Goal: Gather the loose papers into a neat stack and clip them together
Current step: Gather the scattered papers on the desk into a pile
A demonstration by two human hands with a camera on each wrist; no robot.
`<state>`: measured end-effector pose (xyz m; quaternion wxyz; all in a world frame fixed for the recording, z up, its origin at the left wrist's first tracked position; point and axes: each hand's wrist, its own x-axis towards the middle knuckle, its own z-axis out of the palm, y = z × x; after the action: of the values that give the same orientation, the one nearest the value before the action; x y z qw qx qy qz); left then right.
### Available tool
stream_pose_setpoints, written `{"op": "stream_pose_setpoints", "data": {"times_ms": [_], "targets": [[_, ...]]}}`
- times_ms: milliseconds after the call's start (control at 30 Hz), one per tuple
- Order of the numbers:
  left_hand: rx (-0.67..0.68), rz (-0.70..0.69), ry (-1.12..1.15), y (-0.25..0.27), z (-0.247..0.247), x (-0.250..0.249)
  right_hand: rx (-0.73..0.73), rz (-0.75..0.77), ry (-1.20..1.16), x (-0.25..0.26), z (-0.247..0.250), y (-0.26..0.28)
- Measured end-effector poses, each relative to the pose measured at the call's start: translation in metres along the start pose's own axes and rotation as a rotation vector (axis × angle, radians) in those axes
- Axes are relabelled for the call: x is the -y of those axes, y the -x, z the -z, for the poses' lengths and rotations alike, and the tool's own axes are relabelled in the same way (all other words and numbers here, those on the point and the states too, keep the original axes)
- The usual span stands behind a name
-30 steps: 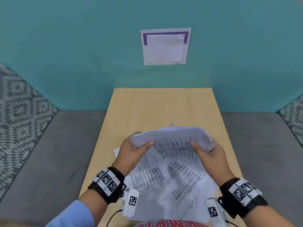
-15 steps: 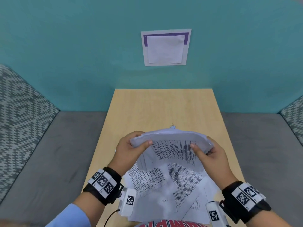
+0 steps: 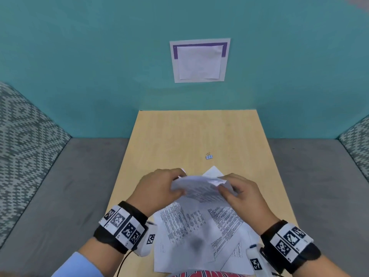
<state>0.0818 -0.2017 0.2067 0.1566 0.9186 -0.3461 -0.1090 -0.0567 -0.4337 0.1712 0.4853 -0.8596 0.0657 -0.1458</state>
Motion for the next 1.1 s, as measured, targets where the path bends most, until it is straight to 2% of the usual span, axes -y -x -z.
{"op": "stream_pose_setpoints", "data": {"times_ms": [67, 167, 267, 333, 367, 433, 500, 600, 667, 733, 867, 933, 1000, 1100], "targets": [[0.026, -0.019, 0.003, 0.004, -0.006, -0.01, 0.051, 0.066, 0.06, 0.007, -0.002, 0.001], [0.037, 0.009, 0.127, 0.009, -0.01, -0.015, 0.033, 0.008, 0.025, 0.004, 0.003, 0.003], [0.052, 0.105, 0.411, 0.013, -0.007, 0.005, -0.076, -0.167, 0.144, -0.028, 0.021, 0.014], [0.064, 0.149, 0.622, 0.017, -0.001, 0.02, -0.162, -0.386, 0.194, -0.057, 0.036, 0.026], [0.054, 0.158, 0.719, 0.019, 0.003, 0.024, -0.18, -0.501, 0.117, -0.067, 0.043, 0.031], [0.033, 0.199, 0.896, 0.023, 0.009, 0.028, -0.145, -0.612, -0.218, -0.076, 0.052, 0.035], [-0.002, 0.258, 1.009, 0.024, 0.008, 0.031, -0.058, -0.623, -0.479, -0.071, 0.053, 0.034], [-0.08, 0.275, 1.125, 0.025, -0.006, 0.037, -0.024, -0.521, -0.486, -0.049, 0.052, 0.025], [-0.113, 0.284, 1.166, 0.024, -0.018, 0.044, -0.122, -0.458, -0.443, -0.045, 0.051, 0.022], [-0.083, 0.267, 1.127, 0.024, -0.038, 0.054, -0.172, -0.449, -0.414, -0.052, 0.047, 0.025], [0.19, 0.327, 0.867, 0.037, -0.097, 0.084, -0.018, -0.569, -0.316, -0.093, 0.02, 0.055], [0.258, 0.403, 0.784, 0.047, -0.125, 0.1, 0.055, -0.618, -0.229, -0.108, 0.009, 0.066], [0.2, 0.464, 0.781, 0.05, -0.136, 0.106, 0.058, -0.62, -0.165, -0.115, 0.004, 0.068], [0.074, 0.43, 0.775, 0.046, -0.13, 0.101, -0.024, -0.614, -0.145, -0.115, 0.004, 0.063]]}}
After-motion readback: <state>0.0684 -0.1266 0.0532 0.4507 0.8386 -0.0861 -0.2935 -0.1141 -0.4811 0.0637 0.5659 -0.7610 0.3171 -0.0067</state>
